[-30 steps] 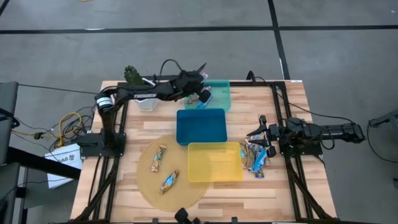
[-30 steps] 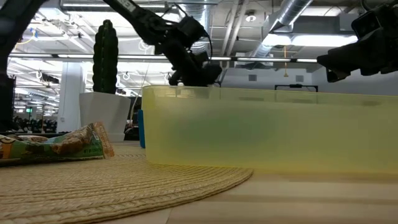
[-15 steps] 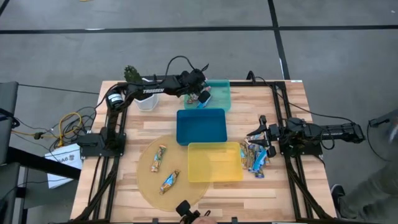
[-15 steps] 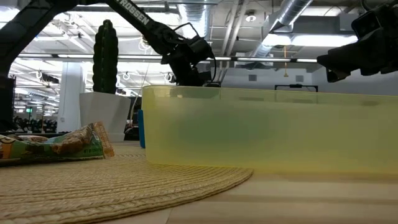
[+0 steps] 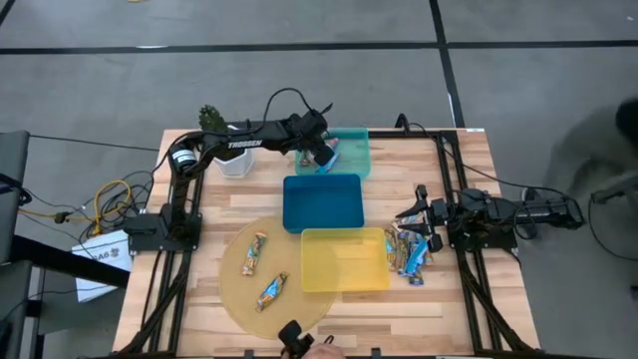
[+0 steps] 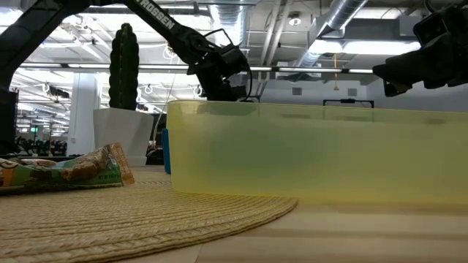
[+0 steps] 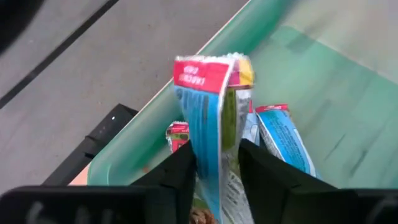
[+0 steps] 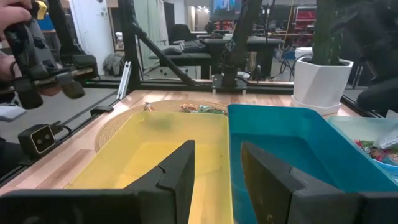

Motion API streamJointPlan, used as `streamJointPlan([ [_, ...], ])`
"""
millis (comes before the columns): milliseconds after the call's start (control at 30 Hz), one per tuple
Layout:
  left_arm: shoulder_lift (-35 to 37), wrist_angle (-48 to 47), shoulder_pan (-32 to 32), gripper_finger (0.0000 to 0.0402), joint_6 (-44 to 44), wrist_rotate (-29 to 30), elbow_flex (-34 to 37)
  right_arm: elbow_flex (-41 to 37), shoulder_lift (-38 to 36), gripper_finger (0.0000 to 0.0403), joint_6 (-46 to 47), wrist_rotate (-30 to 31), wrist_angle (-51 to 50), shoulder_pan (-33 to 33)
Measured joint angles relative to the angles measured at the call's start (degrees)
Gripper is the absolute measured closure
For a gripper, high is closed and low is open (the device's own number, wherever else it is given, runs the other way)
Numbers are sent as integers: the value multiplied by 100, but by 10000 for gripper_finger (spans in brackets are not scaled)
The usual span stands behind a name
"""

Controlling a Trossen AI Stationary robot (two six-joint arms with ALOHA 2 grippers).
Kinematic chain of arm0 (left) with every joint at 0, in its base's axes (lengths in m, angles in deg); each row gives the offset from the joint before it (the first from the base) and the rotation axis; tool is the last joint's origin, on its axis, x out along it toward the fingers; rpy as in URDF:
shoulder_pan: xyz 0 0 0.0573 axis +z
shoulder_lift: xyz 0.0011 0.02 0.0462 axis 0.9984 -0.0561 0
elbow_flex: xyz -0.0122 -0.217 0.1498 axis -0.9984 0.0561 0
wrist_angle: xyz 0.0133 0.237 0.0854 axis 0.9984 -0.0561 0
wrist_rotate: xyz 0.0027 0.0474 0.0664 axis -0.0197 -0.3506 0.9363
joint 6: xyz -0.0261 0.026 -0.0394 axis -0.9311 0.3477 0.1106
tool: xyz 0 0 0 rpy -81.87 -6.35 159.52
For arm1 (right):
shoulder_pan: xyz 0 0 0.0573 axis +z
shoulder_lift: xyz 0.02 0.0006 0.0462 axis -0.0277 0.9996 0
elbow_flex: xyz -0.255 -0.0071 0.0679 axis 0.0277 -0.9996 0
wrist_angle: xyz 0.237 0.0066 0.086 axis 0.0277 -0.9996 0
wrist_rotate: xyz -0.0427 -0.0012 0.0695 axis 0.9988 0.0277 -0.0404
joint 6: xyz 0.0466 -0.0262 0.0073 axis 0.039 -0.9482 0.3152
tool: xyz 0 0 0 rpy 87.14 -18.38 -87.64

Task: Pick and place Granola Bars by type
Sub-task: Put the red granola bar into the green bin, then put the yellow granola bar into the blue bin

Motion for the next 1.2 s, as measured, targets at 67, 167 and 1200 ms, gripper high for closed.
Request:
streamJointPlan([
  [67, 0, -5, 0, 271, 0, 0, 0, -1, 0, 278, 0, -1, 0, 0],
  [167, 2, -18, -2, 258, 0, 0, 0, -1, 1, 278, 0, 0, 0, -1],
  [1200, 1172, -1243, -3195, 250, 1654, -275, 333, -1, 0, 278, 0, 0, 0, -2],
])
